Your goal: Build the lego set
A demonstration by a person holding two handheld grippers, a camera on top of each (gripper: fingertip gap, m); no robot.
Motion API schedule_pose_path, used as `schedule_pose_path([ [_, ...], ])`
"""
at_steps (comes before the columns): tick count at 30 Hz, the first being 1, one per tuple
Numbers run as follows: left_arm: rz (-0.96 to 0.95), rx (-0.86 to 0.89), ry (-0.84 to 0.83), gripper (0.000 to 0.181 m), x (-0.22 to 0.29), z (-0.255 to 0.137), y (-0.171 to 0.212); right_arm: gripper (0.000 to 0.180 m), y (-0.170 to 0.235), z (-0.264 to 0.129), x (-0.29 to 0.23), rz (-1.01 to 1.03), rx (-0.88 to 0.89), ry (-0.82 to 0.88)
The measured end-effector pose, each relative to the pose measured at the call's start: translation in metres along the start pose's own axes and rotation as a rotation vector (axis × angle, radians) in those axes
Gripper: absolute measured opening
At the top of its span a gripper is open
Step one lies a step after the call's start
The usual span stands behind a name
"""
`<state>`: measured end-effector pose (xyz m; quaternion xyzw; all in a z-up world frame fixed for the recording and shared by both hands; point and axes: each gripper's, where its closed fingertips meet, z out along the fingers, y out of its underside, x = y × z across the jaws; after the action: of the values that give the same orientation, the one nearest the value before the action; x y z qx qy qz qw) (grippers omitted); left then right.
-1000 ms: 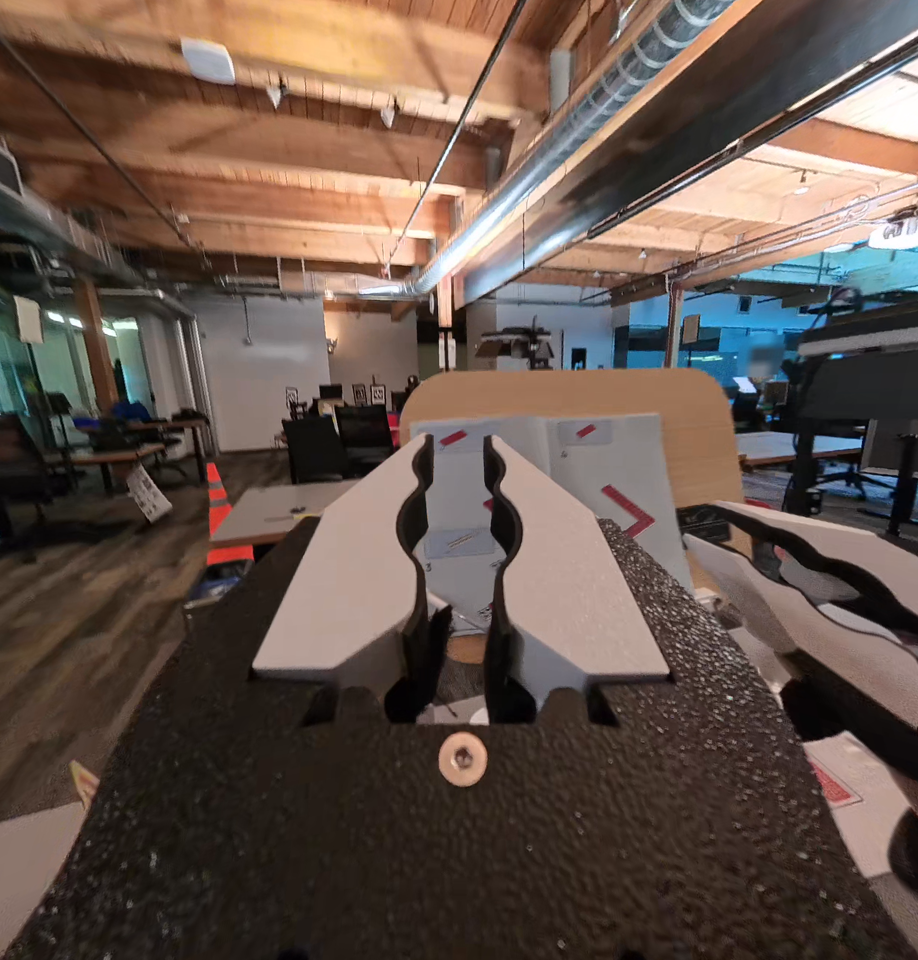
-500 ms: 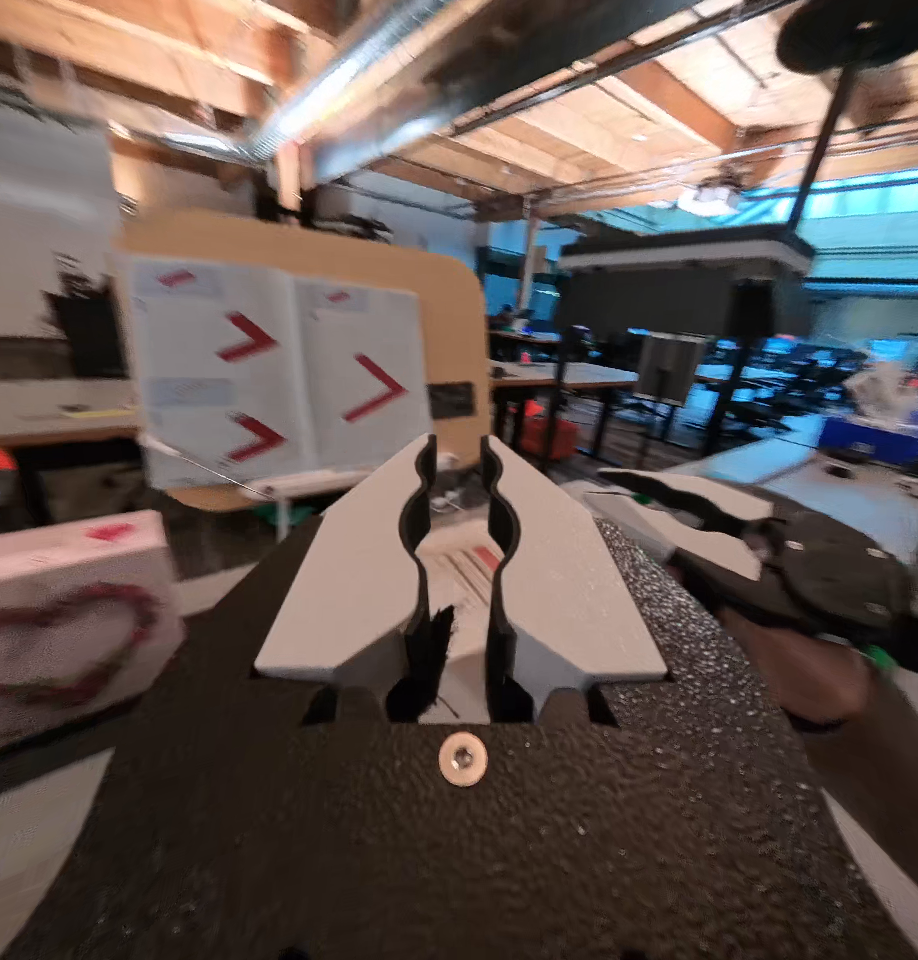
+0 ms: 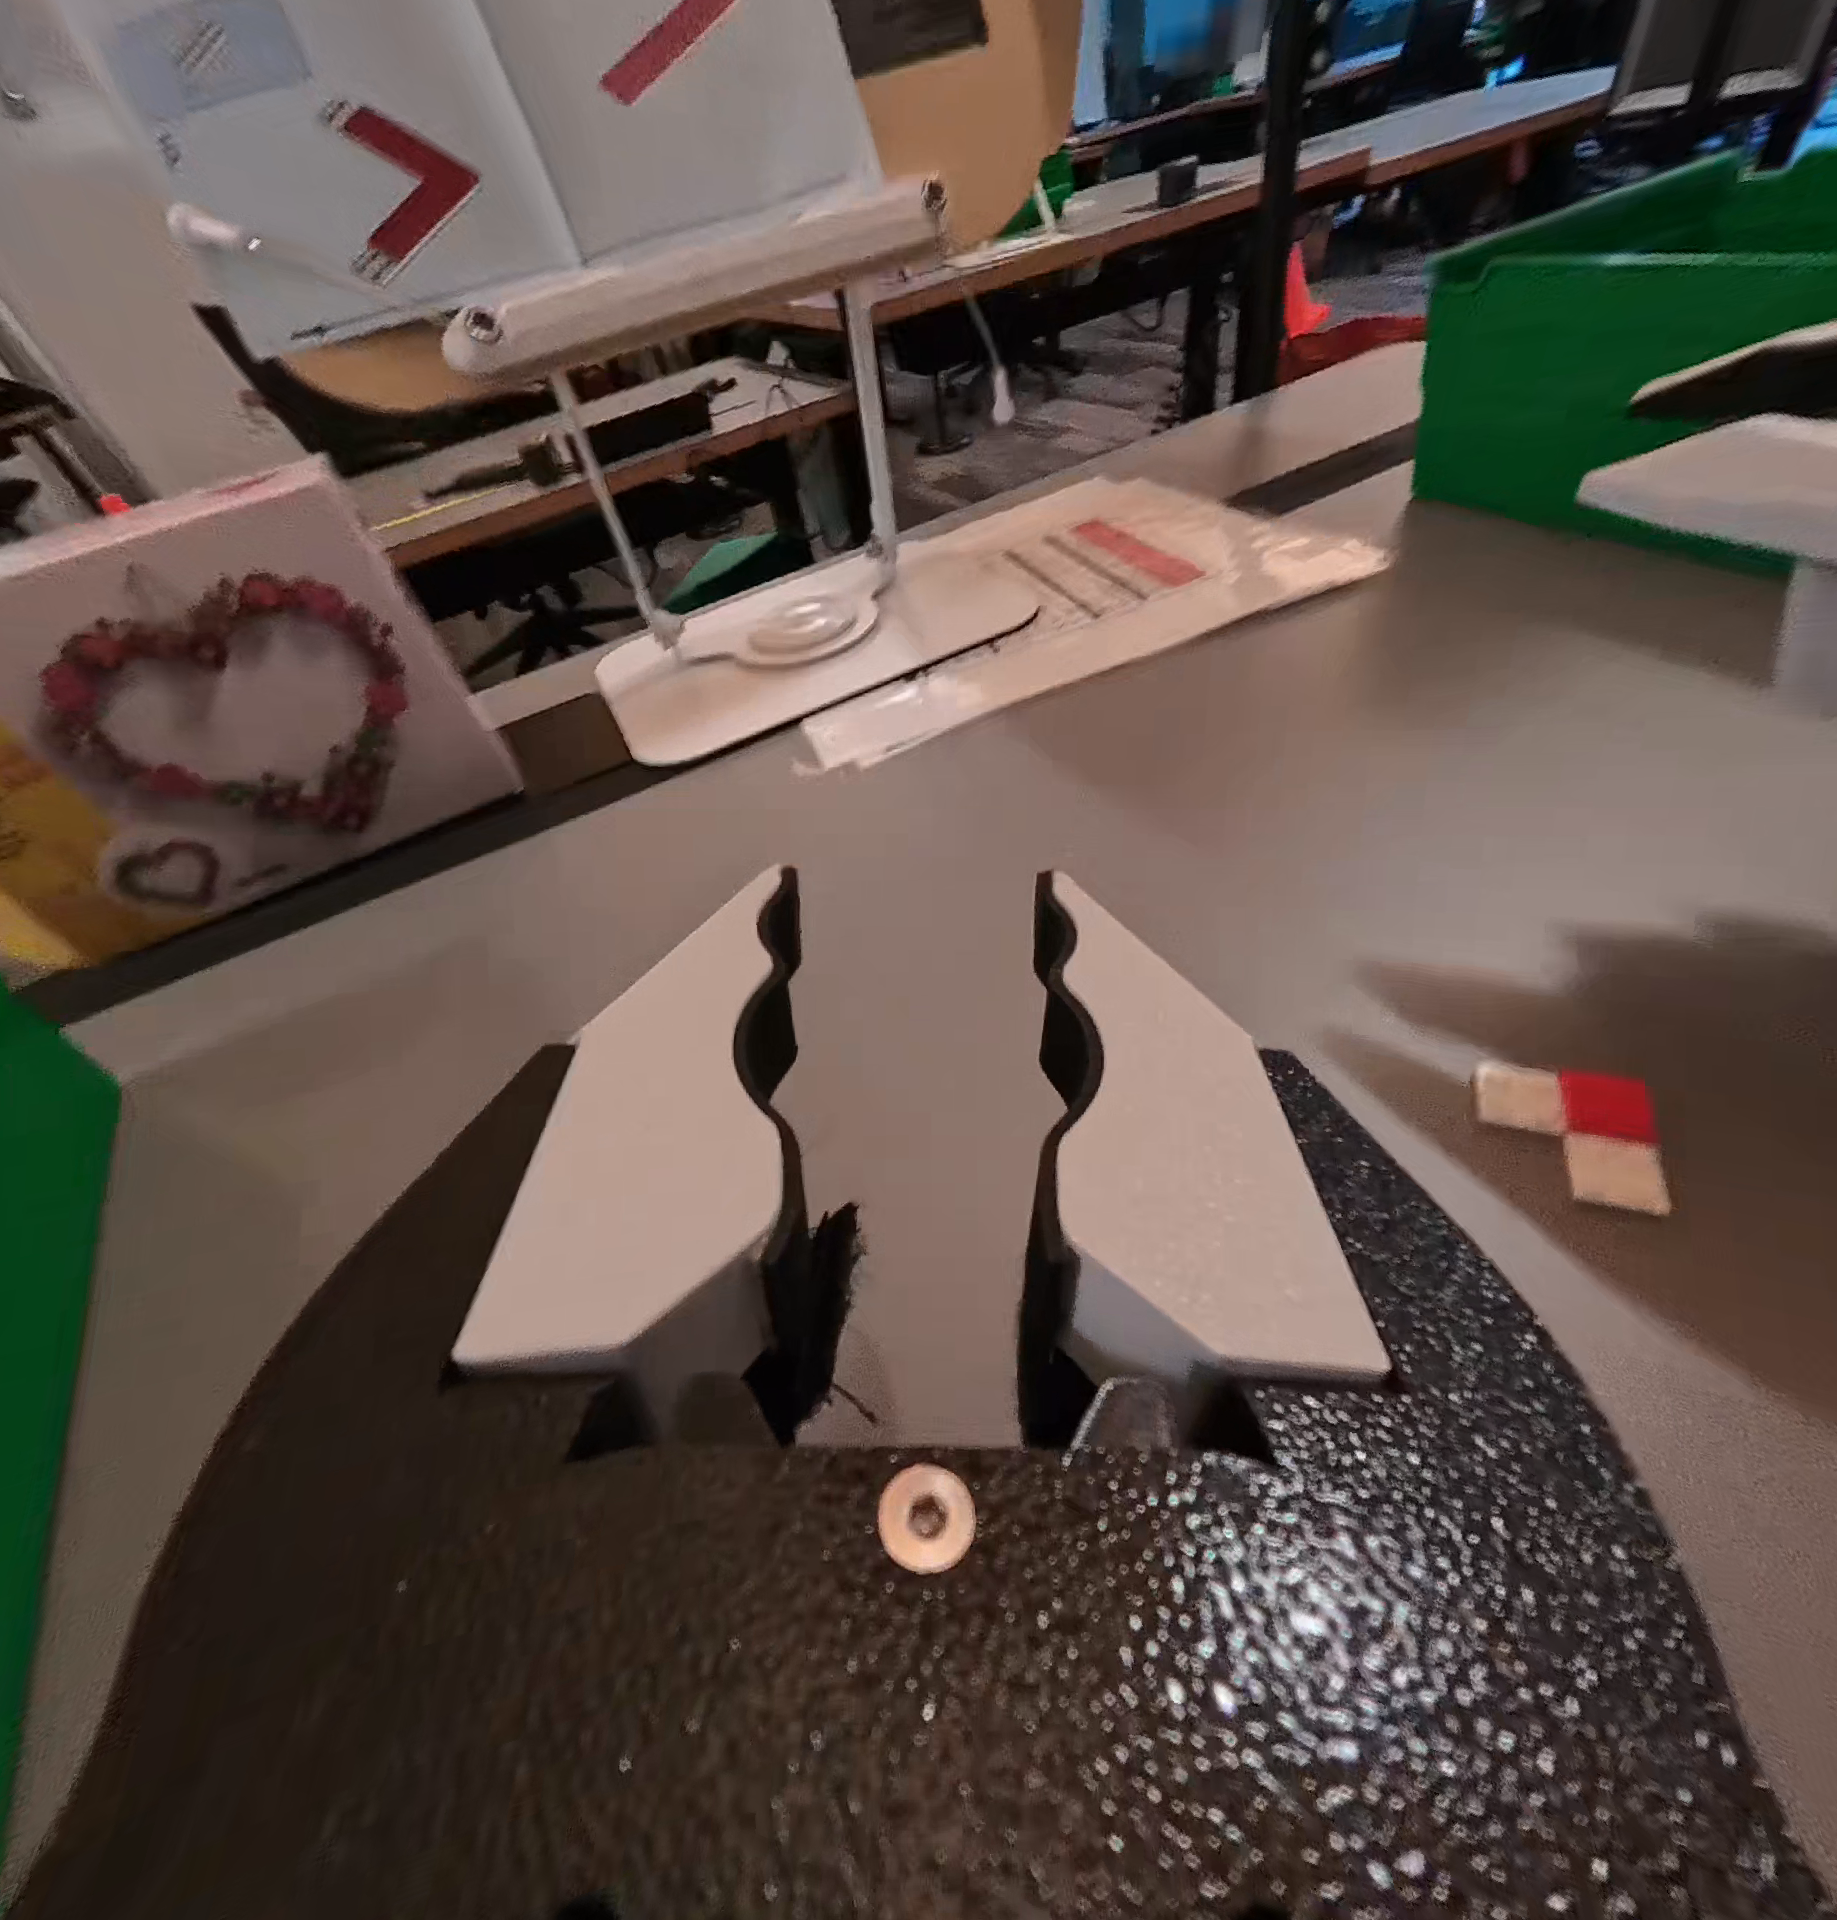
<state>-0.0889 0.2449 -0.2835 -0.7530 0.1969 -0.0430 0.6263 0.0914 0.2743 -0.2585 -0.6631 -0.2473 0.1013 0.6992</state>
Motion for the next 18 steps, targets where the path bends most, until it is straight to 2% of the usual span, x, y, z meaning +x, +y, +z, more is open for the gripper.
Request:
schedule_pose_path([
  [2, -0.020, 0.024, -0.005, 0.050, -0.002, -0.010, 0.009, 0.028, 0.006, -0.003, -0.006, -0.017, 0.007, 0.000],
  [5, -0.074, 0.127, 0.030, 0.050, 0.003, -0.029, 0.002, 0.023, 0.001, -0.008, -0.012, -0.117, 0.055, 0.038],
  [8, -0.013, 0.179, -0.023, 0.049, -0.001, -0.042, 0.000, 0.020, -0.001, -0.012, -0.013, -0.271, 0.095, 0.110],
  [18, 0.033, 0.207, -0.052, 0.046, -0.001, -0.044, 0.001, 0.020, 0.002, -0.012, -0.018, -0.251, 0.104, 0.083],
])
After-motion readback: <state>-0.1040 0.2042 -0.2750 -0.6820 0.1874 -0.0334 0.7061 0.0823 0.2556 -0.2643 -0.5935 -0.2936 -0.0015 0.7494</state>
